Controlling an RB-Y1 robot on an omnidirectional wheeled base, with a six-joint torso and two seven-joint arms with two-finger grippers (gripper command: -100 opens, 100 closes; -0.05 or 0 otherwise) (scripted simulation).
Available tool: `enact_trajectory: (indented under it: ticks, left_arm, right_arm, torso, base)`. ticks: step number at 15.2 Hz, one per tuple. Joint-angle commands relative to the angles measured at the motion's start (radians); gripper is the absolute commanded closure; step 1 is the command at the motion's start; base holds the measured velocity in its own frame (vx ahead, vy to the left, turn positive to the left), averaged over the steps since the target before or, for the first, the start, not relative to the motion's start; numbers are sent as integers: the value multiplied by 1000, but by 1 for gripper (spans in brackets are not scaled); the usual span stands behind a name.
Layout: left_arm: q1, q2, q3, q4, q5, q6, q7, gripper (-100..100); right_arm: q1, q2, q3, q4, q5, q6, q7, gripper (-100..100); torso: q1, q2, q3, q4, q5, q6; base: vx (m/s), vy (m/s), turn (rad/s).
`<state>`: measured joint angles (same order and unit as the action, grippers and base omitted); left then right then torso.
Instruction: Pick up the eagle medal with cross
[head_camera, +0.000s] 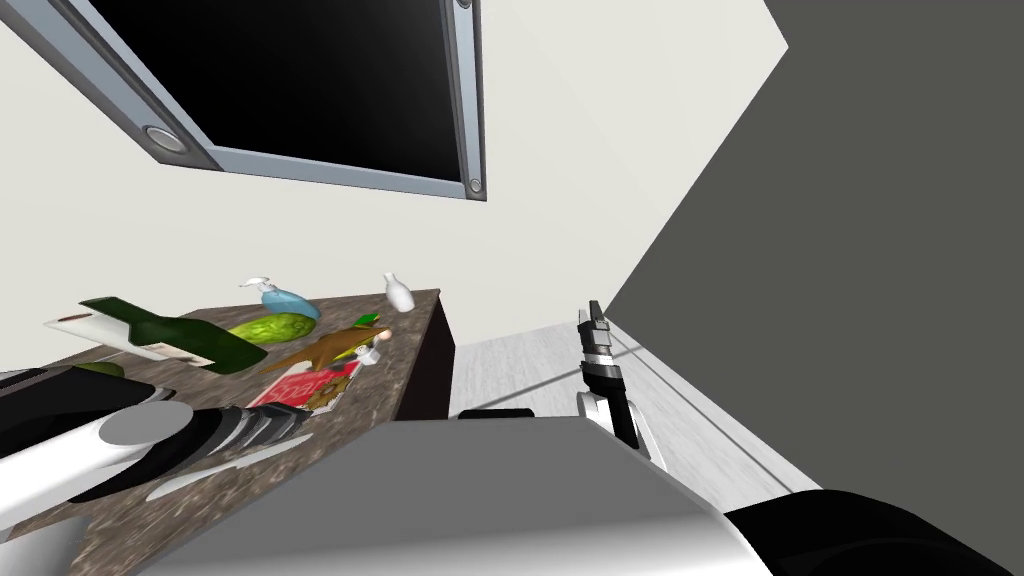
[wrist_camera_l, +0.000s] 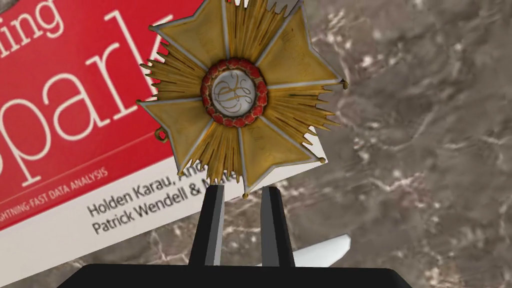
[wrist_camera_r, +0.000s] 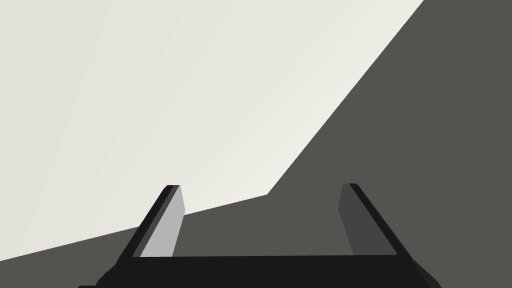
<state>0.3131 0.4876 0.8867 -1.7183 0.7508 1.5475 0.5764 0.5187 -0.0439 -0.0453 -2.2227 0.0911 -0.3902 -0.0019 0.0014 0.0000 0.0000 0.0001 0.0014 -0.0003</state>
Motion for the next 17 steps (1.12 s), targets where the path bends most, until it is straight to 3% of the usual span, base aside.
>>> enact_trajectory:
  ticks: [1,3,5,6,9,12,17]
  left_arm:
    - [0,0,0,0,0,0,0,100]
    - [10,8,19,-35,15,41,17,100]
    - [9,7,16,-31,13,32,14,100]
    - [22,39,13,-26,28,55,44,-100]
    - [49,78,11,-12,28,79,56,-100]
    - [76,113,15,5,20,124,58,-100]
    - [89,130,21,21,19,180,59,-100]
  right_arm:
    - [0,0,0,0,0,0,0,0]
    - [0,0,0,0,0,0,0,0]
    - [0,0,0,0,0,0,0,0]
    - [0,0,0,0,0,0,0,0]
    - [0,0,0,0,0,0,0,0]
    - [0,0,0,0,0,0,0,0]
    - [0,0,0,0,0,0,0,0]
  torso:
    - [0,0,0,0,0,0]
    - [1,0,0,0,1,0]
    - [1,0,0,0,1,0]
    - [1,0,0,0,1,0]
    - [-1,3,1,0,0,0]
    - [2,-3,-2,-1,1,0]
    - [4,-6,-3,-2,2,0]
  base:
    - [0,0,0]
    - [0,0,0]
    - [0,0,0]
    - [-28,-13,-85]
    - [-29,-25,-130]
    - [78,22,-156]
    - [76,45,-43]
